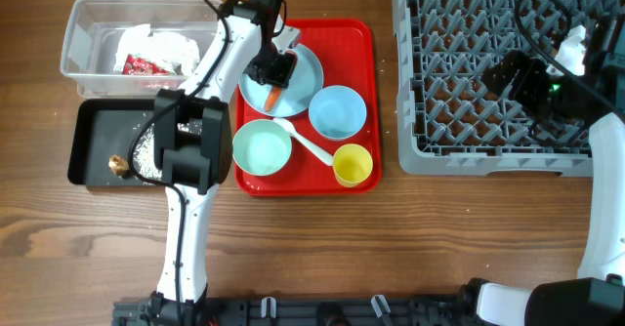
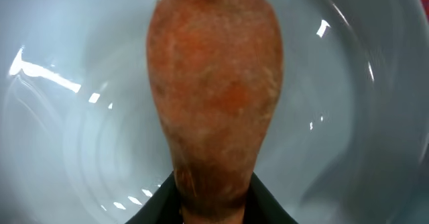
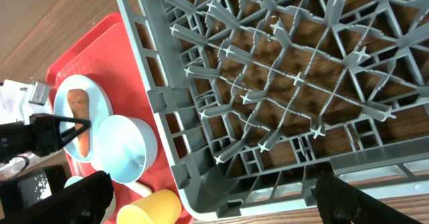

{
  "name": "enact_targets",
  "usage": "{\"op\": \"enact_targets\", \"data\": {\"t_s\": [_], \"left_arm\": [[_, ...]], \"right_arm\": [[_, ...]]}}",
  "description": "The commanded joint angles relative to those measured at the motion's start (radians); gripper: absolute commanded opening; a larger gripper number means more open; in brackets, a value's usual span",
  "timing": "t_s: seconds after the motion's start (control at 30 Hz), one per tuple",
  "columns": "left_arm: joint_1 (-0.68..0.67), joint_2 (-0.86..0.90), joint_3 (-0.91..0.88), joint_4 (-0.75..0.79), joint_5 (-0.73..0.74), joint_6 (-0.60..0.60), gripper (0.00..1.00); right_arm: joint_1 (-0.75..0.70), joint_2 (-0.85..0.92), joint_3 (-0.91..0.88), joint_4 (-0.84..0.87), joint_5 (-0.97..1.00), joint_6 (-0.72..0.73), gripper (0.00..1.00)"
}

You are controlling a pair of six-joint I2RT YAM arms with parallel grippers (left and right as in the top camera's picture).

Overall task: Sort waste into correct bins and load items into the dishwasher rack
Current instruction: 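Grasp the carrot on the blue plate with the left gripper, then carry the carrot left and drop it onto the black tray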

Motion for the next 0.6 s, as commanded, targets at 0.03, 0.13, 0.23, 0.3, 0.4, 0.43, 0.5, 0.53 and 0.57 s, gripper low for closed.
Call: {"op": "enact_targets", "data": {"t_s": [0.03, 0.13, 0.23, 0.3, 0.4, 0.43, 0.5, 0.53, 0.57], "left_arm": [[-0.016, 0.027, -0.003, -0.020, 0.037, -0.041, 0.17], [-0.017, 0.008, 0.030, -0.051, 0.037, -0.041, 0.12], [-0.017, -0.045, 0.082, -0.074, 0.037, -0.042, 0.12], [-0.017, -0.103, 0.126, -0.092, 0.037, -0.042, 0.13], [-0.015, -0.195, 0.154, -0.122, 0.029, -0.041, 0.13], [-0.014, -0.229, 0.154, -0.133, 0.018, -0.041, 0.13], [-0.006, -0.301, 0.154, -0.175, -0.038, -0.041, 0.13], [-0.001, -0.325, 0.154, -0.194, -0.060, -0.041, 0.13], [0.008, -0.358, 0.154, -0.219, -0.084, -0.041, 0.13]], "right_arm": [[0.007, 0.010, 0.010, 0.007, -0.002, -0.017, 1.00], [0.007, 0.010, 0.010, 0.007, -0.002, -0.016, 1.00], [0.007, 0.010, 0.010, 0.007, -0.001, -0.016, 1.00], [0.007, 0.010, 0.010, 0.008, -0.002, -0.017, 1.00], [0.007, 0.010, 0.010, 0.008, -0.002, -0.017, 1.00], [0.007, 0.010, 0.010, 0.006, -0.001, -0.017, 1.00], [0.007, 0.010, 0.010, 0.005, -0.001, -0.018, 1.00], [0.007, 0.010, 0.010, 0.002, -0.001, -0.018, 1.00], [0.007, 0.010, 0.010, 0.002, -0.001, -0.018, 1.00]]}}
